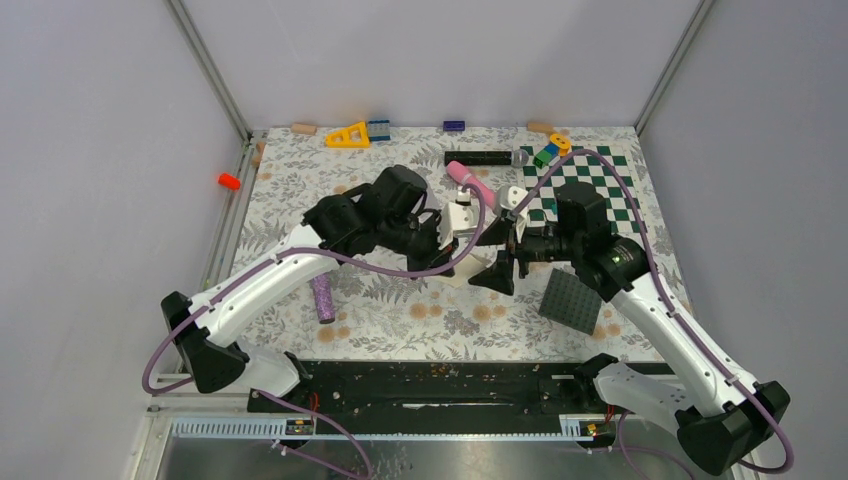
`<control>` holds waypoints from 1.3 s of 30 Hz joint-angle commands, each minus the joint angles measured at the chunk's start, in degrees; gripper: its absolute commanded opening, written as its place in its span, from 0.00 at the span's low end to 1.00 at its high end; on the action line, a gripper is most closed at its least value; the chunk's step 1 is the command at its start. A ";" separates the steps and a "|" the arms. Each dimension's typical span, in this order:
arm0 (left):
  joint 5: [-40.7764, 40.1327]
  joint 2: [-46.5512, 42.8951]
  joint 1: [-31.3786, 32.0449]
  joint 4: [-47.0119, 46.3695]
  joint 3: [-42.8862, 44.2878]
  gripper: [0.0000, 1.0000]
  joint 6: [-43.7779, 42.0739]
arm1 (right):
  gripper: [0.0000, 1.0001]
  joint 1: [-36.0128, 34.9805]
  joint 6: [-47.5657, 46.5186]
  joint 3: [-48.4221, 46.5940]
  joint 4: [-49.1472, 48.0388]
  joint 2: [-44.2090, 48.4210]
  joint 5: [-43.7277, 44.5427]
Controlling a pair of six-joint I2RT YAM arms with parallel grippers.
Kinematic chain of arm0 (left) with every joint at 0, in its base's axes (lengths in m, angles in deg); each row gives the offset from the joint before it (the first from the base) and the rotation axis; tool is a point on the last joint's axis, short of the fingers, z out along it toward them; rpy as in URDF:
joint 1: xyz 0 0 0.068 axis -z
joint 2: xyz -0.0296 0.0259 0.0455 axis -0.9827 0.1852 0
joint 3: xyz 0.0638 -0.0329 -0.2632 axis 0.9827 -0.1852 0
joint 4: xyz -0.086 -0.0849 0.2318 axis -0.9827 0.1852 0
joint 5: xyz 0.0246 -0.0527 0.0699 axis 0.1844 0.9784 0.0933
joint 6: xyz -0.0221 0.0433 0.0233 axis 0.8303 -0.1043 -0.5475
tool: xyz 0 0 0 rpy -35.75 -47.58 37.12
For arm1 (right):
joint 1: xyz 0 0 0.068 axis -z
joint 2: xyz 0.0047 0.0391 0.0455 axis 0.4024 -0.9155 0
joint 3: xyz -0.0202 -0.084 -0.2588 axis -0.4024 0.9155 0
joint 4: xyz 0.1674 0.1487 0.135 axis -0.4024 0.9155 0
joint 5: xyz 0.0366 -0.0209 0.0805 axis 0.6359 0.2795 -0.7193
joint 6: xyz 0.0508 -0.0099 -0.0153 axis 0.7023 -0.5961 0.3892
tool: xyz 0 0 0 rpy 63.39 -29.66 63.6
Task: Place the letter into the envelope and seal it
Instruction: Fold the letter.
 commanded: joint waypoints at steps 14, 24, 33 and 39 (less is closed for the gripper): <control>4.19 -2.18 0.44 3.72 6.71 0.64 -3.40 | 0.00 -0.21 2.51 2.57 -4.01 1.19 -5.01; 4.98 3.37 0.22 3.01 11.74 0.53 -0.34 | 0.00 -0.21 3.53 4.07 -4.07 2.74 -7.43; 5.94 5.85 0.27 3.42 13.07 0.05 0.06 | 0.00 -0.20 3.11 4.44 -4.11 4.26 -7.61; 5.07 5.54 0.27 4.04 13.27 0.09 0.08 | 0.00 -0.21 2.40 4.37 -4.08 4.43 -5.73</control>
